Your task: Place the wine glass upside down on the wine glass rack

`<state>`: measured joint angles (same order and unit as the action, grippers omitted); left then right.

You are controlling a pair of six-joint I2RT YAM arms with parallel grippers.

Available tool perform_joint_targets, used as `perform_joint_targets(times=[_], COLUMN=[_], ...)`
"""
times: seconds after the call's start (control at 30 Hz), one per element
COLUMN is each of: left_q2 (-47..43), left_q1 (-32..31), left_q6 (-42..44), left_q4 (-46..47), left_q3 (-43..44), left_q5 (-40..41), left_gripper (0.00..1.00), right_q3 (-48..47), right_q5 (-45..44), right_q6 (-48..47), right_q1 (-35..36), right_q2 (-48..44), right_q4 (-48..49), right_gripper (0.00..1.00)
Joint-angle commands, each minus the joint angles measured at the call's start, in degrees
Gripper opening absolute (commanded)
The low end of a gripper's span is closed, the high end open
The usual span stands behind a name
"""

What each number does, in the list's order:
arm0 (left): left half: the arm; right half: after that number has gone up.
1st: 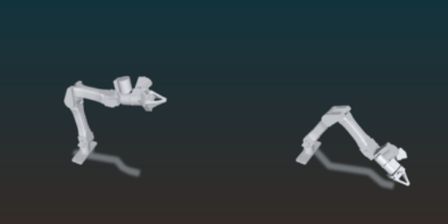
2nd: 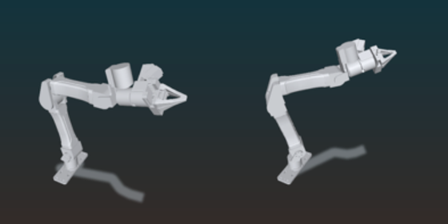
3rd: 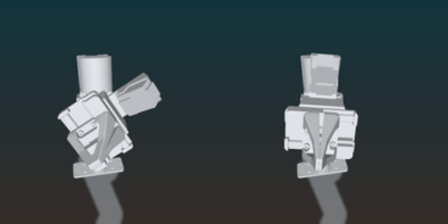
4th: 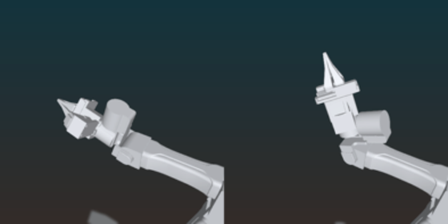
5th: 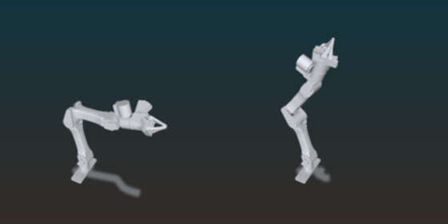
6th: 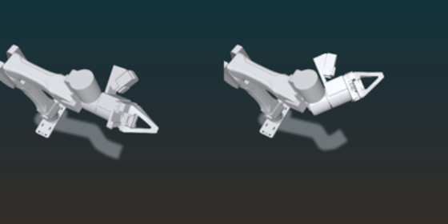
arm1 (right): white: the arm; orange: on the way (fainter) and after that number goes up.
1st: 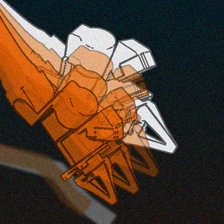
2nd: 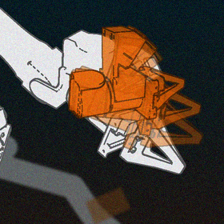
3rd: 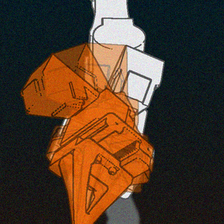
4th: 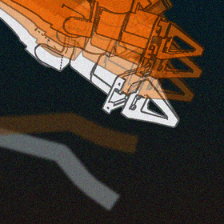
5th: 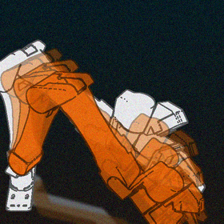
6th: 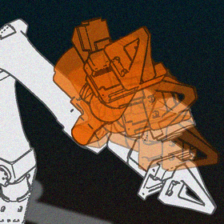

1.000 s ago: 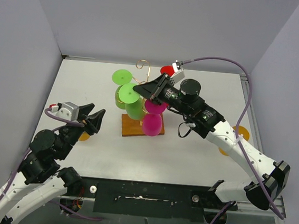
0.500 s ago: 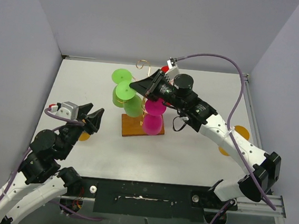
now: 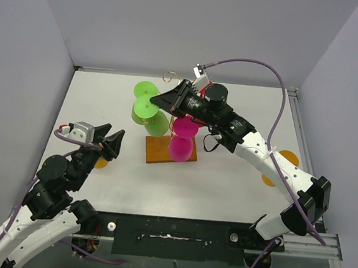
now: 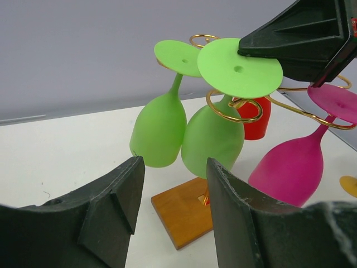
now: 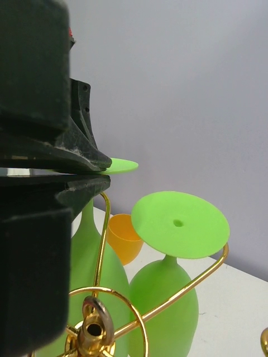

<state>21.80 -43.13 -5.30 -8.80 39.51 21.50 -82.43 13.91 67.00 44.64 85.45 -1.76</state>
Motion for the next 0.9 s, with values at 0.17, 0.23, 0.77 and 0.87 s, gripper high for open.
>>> perform_joint_targets(times=[0.17, 0.23, 0.77, 0.87], left_q2=[-0.62, -0.62, -0.71, -0.86], left_q1=[0.02, 0.06, 0.02, 0.06], left_q6=[0.11, 0.11, 0.03, -0.04], left_q4=[3.52, 3.61, 4.11, 4.14], left_q3=[0.13, 0.09, -0.01, -0.04], left_q5=[0.92, 0.94, 1.35, 1.59], left_gripper=[0.47, 0.47, 0.47, 0.47], right_q3=[-4.73, -4.92, -6.06, -6.61], right_q5=[3.47, 3.91, 5.21, 5.86], right_q6=[-2.64, -2.82, -4.9, -5.34], right_q1=[0.92, 1.12, 1.9, 1.93], right_q2=[0.59, 0.78, 1.59, 2.14], right_q4=[3.13, 2.79, 0.11, -0.4], right_gripper=[0.0, 0.0, 0.03, 0.04])
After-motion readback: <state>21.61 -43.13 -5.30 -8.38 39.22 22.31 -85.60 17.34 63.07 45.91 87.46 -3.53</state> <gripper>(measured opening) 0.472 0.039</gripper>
